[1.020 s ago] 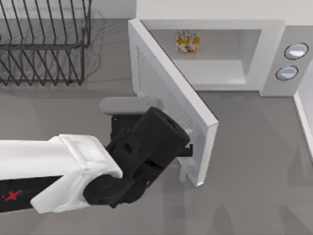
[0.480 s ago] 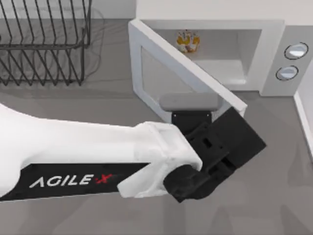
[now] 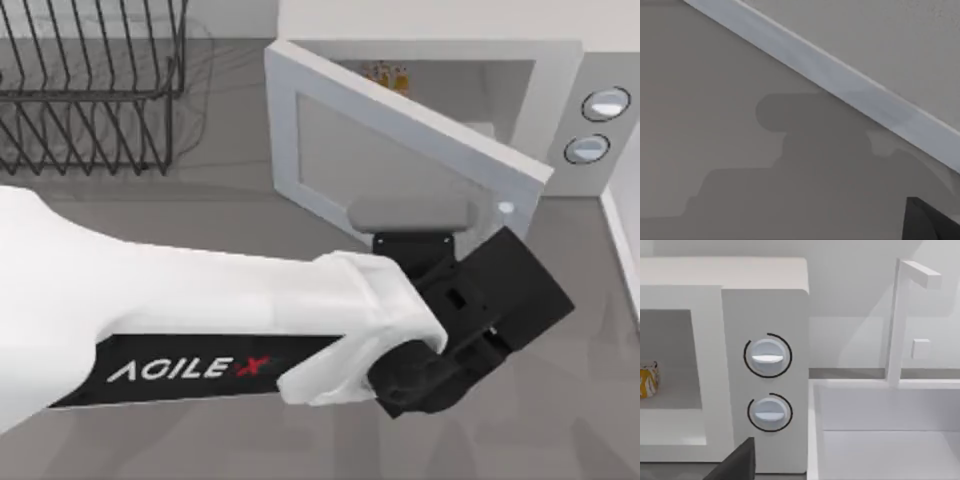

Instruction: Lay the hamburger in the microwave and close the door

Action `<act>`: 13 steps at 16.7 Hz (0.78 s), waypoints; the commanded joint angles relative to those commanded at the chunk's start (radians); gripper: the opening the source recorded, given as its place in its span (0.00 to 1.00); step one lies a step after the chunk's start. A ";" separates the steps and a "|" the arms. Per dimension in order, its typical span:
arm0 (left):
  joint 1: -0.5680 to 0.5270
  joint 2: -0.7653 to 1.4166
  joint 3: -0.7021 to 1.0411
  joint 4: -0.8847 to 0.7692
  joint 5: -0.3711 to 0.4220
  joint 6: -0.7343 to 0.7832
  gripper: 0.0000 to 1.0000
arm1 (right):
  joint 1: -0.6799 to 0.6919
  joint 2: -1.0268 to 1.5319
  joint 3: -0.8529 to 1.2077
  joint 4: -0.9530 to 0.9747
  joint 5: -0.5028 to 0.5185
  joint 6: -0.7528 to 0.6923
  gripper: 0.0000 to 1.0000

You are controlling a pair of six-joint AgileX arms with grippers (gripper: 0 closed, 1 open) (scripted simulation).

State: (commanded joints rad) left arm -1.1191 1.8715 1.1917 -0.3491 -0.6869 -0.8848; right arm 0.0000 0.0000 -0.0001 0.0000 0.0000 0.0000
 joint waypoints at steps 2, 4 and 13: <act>-0.009 0.032 0.037 -0.023 -0.006 -0.012 0.00 | 0.000 0.000 0.000 0.000 0.000 0.000 1.00; -0.029 0.090 0.116 -0.063 -0.018 -0.033 0.00 | 0.000 0.000 0.000 0.000 0.000 0.000 1.00; -0.104 0.338 0.518 -0.256 -0.046 -0.117 0.00 | 0.000 0.000 0.000 0.000 0.000 0.000 1.00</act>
State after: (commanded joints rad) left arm -1.2227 2.2092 1.7101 -0.6048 -0.7326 -1.0018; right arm 0.0000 0.0000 -0.0001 0.0000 0.0000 0.0000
